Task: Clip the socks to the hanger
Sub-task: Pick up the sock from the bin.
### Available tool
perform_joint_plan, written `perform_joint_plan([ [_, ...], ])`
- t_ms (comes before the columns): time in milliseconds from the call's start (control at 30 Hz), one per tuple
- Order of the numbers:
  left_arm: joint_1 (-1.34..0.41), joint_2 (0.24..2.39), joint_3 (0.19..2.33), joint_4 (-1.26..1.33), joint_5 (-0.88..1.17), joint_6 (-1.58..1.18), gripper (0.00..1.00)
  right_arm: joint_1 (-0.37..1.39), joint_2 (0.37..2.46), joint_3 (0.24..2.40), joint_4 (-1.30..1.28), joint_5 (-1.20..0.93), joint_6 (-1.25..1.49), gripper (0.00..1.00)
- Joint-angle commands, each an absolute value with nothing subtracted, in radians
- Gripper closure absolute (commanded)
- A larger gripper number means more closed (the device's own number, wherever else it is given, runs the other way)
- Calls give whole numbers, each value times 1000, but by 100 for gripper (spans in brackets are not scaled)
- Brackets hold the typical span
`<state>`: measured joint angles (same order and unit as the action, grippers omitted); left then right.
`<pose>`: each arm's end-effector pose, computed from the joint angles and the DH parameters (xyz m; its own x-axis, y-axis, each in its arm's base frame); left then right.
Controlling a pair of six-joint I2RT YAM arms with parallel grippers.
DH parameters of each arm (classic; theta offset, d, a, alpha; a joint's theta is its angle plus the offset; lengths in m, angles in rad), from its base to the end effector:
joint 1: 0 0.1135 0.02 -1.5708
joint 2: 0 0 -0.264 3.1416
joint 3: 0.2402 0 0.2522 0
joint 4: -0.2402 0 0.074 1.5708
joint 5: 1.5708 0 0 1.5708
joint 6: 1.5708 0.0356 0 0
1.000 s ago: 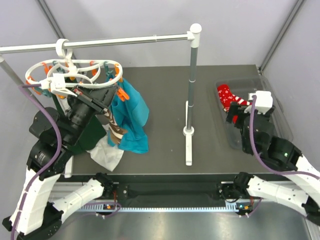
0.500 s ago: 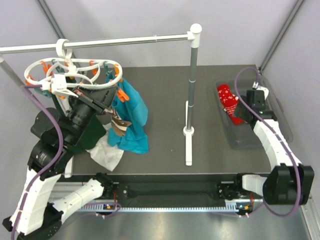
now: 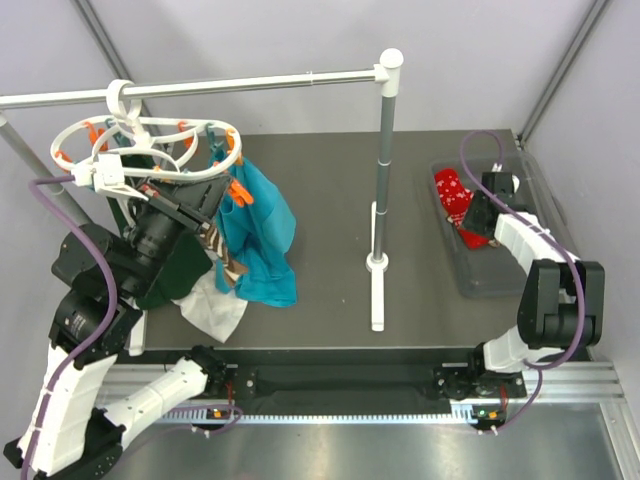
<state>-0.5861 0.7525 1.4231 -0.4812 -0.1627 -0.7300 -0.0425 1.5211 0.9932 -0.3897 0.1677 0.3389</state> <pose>0.0774 -0.0445 0.5137 -0.1587 -0.6845 -0.7115 0.4126 0.6087 -0.6777 0.3145 -0.0193 0.2190 -0.7007 0.3579 -0.6172 0.3989 0.9138 0.0770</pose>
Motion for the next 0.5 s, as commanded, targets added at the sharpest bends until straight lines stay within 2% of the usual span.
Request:
perform_joint_plan([
  [0,-584,753,1424,-476,-170,-718,100,-61,1499,974,-341,167,383,59],
  [100,-584,761,1427,-471,-160,-718,100,-63,1528,951,-342,225,403,53],
  [333,-584,765,1425,-466,-153,-726,100,-67,1647,976,-301,262,422,52],
  [433,-583,767,1436,-474,-150,-729,100,-67,1689,995,-301,290,419,54],
  [467,-584,767,1439,-479,-150,-727,100,-69,1695,996,-298,301,414,60],
])
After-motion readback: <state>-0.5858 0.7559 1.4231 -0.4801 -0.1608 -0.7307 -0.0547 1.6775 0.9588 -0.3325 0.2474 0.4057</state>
